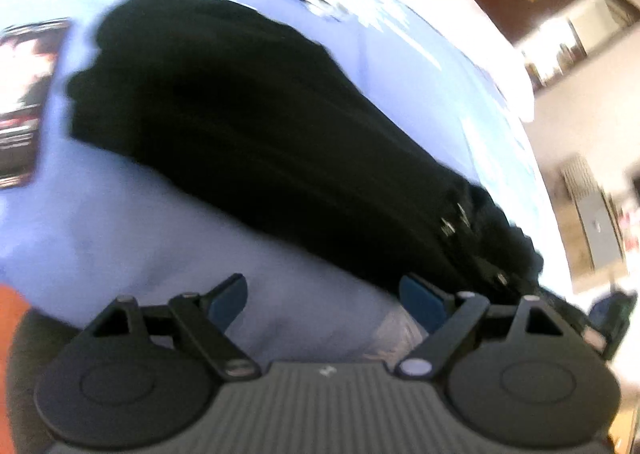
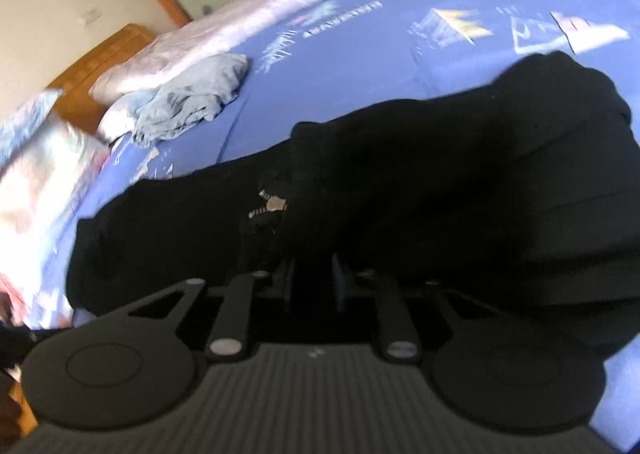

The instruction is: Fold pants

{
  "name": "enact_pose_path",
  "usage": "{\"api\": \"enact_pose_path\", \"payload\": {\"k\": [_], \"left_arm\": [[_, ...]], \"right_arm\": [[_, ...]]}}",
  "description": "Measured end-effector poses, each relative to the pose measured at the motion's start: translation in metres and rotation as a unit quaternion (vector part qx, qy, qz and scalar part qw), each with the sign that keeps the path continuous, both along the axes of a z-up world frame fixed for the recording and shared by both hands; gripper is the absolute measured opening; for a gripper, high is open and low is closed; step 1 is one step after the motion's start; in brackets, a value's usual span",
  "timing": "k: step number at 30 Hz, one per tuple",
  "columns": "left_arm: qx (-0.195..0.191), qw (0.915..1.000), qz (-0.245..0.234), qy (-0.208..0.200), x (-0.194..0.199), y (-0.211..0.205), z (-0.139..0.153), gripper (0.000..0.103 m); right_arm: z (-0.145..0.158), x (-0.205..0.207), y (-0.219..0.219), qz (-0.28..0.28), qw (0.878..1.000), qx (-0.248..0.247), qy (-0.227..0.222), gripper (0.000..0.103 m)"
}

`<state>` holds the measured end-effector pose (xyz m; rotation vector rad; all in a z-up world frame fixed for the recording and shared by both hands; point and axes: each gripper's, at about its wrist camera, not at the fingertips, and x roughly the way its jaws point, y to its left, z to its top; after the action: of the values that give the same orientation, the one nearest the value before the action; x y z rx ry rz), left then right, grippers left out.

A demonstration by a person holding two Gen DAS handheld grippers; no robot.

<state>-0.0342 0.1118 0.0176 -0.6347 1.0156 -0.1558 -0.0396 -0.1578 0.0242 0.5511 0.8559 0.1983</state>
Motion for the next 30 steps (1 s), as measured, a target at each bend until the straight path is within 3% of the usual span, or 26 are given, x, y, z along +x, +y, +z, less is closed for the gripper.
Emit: {"api": "enact_pose_path", "payload": {"k": [5, 9, 17, 20, 21, 23, 26, 29, 30], "left_arm": [[-0.056, 0.9919, 0.113, 0.016, -0.01, 0.063, -0.012, 0.088], [-0.092, 0.9796, 0.178, 0.015, -0.003, 0.092, -0.019, 0.089], [-0.087, 0.9727, 0.215, 0.003, 0.04, 0.102, -0.027, 0.087], [-0.036, 0.9718, 0.232, 0.021, 0.053, 0.101, -0.026, 0.035], [-0.034, 0.9714, 0.234, 0.021, 0.054, 0.104, -0.028, 0.029], [-0.05, 0.9695, 0.239, 0.022, 0.052, 0.108, -0.031, 0.026], [-0.044, 0.971, 0.235, 0.013, 0.048, 0.105, -0.026, 0.024], [-0.025, 0.974, 0.225, -0.005, 0.048, 0.099, -0.016, 0.024], [-0.017, 0.9751, 0.221, -0.013, 0.048, 0.096, -0.011, 0.023]], "right_arm": [[0.017, -0.026, 0.009, 0.014, 0.999, -0.002, -0.042, 0.026], [0.011, -0.032, 0.017, 0.025, 0.999, 0.007, -0.03, 0.027], [0.017, -0.033, 0.017, 0.025, 0.999, 0.001, -0.036, 0.027], [0.029, -0.034, 0.018, 0.031, 0.997, -0.008, -0.065, 0.027], [0.034, -0.032, 0.02, 0.032, 0.996, -0.013, -0.077, 0.027], [0.043, -0.027, 0.024, 0.034, 0.995, -0.023, -0.095, 0.027], [0.044, -0.011, 0.033, 0.044, 0.993, -0.028, -0.102, 0.027], [0.02, 0.009, 0.043, 0.057, 0.996, -0.012, -0.063, 0.024], [0.004, 0.018, 0.047, 0.063, 0.997, -0.01, -0.031, 0.024]]}}
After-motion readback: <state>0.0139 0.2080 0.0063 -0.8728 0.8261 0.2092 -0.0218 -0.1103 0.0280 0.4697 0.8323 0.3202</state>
